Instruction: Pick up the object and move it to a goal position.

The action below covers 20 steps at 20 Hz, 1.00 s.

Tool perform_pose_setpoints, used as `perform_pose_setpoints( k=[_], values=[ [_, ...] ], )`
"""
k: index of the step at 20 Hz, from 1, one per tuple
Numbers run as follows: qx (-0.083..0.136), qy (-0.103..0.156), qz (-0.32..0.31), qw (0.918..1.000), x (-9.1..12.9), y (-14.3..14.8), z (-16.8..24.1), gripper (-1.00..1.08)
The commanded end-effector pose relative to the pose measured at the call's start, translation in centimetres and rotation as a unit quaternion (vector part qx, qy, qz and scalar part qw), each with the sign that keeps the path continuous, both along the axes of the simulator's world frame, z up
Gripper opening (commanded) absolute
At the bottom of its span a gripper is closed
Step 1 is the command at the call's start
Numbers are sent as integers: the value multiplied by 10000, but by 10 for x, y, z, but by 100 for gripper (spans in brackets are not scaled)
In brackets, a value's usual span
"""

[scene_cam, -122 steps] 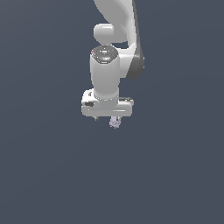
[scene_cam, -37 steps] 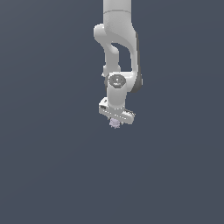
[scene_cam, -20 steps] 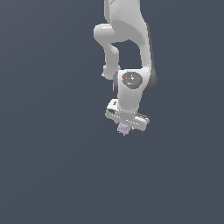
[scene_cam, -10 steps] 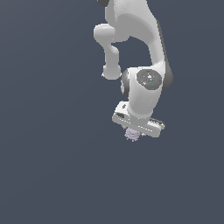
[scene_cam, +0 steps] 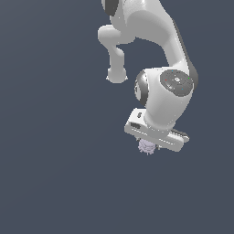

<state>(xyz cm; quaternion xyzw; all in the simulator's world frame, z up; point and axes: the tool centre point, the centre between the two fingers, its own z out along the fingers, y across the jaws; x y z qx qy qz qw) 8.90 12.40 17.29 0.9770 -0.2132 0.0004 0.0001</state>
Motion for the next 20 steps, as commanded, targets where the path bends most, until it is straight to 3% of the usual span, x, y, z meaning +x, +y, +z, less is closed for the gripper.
perform_pose_setpoints(
  k=[1,10,20],
  values=[
    [-1,1,-1,10000,9,5,7,-100],
    [1,3,-1,10000,31,17,21,-100],
    [1,3,-1,10000,38,21,26,-100]
  ],
)
